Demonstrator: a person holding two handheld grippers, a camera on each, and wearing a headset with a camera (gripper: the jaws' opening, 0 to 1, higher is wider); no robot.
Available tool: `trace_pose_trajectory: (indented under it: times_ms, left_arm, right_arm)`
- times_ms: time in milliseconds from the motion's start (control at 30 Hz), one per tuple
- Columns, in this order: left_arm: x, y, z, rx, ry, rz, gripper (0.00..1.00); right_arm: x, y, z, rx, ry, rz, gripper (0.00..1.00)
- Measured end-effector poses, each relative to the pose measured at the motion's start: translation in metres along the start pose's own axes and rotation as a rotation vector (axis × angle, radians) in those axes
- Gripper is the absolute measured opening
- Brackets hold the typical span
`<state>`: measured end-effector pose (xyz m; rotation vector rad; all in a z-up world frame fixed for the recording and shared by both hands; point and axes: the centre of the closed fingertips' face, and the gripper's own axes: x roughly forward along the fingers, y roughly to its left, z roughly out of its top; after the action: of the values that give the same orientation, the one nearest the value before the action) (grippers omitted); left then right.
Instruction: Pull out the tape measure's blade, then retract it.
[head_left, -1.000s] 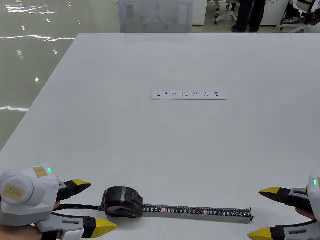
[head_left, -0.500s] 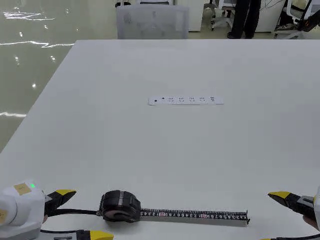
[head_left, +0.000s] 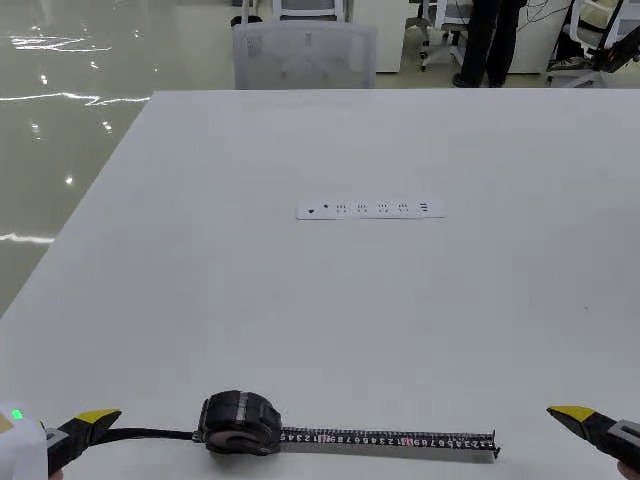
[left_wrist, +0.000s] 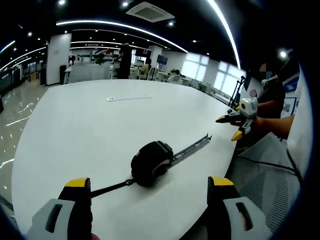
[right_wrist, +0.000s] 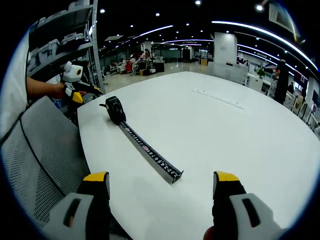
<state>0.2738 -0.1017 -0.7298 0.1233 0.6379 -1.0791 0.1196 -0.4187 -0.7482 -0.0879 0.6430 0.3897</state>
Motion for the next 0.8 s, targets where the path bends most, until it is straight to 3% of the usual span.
trace_pose_trajectory:
  times_ms: [367, 633, 800]
  left_arm:
    - [-0.006, 0.002, -0.001, -0.059, -0.036, 0.038, 0.94]
    - [-0.009, -0.001, -0.007, -0.070, -0.046, 0.037, 0.95]
    - [-0.011, 0.000, -0.005, -0.074, -0.058, 0.046, 0.95]
  right_arm:
    - [-0.009, 0.004, -0.005, 0.040, -0.014, -0.027, 0.89]
    - [-0.009, 0.011, -0.011, 0.061, -0.014, -0.019, 0.91]
    - [-0.010, 0.012, -0.011, 0.073, -0.019, -0.023, 0.91]
